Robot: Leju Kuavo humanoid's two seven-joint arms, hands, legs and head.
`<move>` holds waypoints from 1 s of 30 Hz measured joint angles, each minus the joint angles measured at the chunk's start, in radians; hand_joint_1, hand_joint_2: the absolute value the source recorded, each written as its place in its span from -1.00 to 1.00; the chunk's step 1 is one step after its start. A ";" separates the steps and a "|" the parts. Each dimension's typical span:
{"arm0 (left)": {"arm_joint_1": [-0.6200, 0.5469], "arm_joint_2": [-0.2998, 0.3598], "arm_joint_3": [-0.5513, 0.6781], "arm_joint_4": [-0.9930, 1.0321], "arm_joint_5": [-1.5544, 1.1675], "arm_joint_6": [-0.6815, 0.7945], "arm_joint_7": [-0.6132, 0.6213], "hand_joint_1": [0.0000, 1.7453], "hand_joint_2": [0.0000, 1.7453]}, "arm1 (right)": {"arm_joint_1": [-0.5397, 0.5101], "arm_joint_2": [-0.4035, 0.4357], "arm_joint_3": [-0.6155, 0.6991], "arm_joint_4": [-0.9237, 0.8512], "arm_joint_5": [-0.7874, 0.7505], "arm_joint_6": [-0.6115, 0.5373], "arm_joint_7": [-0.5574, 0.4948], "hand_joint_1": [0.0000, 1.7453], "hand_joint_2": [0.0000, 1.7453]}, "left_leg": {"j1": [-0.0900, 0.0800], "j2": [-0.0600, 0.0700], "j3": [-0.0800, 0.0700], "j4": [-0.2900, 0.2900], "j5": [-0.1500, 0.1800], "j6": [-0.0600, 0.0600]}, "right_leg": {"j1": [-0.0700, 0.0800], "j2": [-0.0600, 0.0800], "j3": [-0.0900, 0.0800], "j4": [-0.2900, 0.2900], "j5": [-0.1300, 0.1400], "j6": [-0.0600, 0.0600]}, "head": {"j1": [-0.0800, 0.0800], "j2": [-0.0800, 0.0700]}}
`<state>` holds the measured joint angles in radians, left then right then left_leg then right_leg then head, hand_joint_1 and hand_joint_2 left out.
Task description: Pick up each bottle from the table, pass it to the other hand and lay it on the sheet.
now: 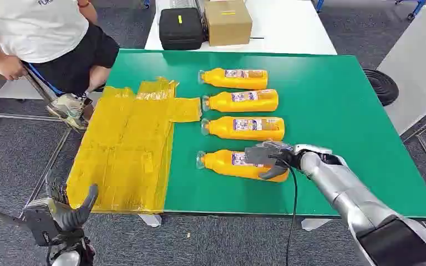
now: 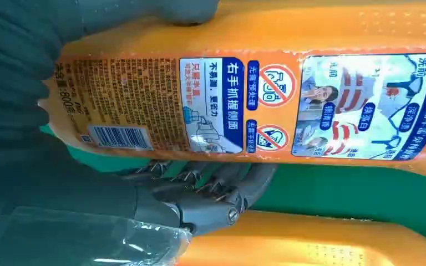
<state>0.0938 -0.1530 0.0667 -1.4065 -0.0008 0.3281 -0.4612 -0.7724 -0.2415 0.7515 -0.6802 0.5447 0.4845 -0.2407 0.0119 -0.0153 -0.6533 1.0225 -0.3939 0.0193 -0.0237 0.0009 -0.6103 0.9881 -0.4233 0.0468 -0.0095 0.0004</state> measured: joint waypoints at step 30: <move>0.040 -0.007 0.011 -0.052 -0.012 0.007 -0.015 -1.00 1.00 | 0.246 0.108 -0.230 -0.279 -0.119 -0.261 -0.097 1.00 1.00 | 0.001 0.000 0.001 0.000 0.001 -0.001 | 0.001 0.000 0.000 0.000 0.000 0.000 | 0.000 0.000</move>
<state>0.1342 -0.1598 0.0782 -1.4588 -0.0130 0.3349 -0.4765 -0.5264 -0.1335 0.5218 -0.9587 0.4253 0.2235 -0.3376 0.0127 -0.0157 -0.6526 1.0222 -0.3932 0.0185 -0.0232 0.0006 -0.6101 0.9881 -0.4234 0.0465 -0.0095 0.0004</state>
